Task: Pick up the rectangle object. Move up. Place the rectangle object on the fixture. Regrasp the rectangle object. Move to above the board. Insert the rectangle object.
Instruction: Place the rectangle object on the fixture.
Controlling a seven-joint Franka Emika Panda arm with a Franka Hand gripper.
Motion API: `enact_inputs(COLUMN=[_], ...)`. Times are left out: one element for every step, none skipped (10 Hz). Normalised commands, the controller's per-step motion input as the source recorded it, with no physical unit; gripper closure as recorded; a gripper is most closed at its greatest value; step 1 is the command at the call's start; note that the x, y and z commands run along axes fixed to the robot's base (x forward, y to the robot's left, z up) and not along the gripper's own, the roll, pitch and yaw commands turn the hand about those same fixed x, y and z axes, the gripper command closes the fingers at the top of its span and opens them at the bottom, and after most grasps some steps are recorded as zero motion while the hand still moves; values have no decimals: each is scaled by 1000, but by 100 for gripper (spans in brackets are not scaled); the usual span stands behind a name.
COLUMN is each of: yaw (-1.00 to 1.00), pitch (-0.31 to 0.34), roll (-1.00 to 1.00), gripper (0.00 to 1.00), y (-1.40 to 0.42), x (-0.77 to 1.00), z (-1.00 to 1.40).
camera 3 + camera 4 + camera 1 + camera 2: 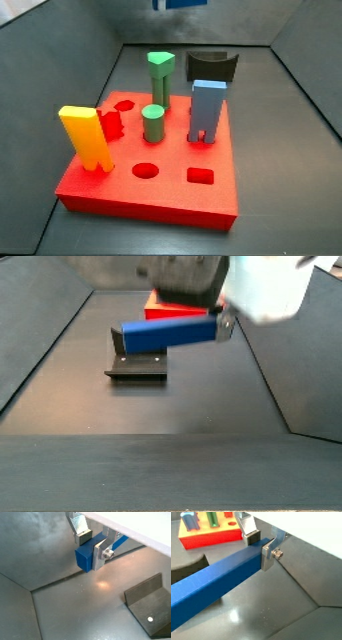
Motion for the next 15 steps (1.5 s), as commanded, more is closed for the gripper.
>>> enact_inputs(yaw=[5,7,6,1000,1000,1000,1000,1000,1000,1000,1000,1000,1000,1000,1000], pitch=[80,94,97,3,4,4,6,10,14,18,23,27,35,44,65], roll=[55,50,47,72,74,78,79,82,89,95,105,117,135,152,183], gripper=[100,100,100,100,100,100,100,100,100,100,100,100,100,100,100], y=[5,7,5,-1000,-1000,-1000,-1000,-1000,-887,-776,-652,-502,-343,-237,-122], x=[-11,-4,2,806,810,863,899,991,1000,1000,1000,1000,955,833,674], z=[476,275,173,-243,-246,-245,-238,-237,-206,-181,-157,-135,-104,-71,-38])
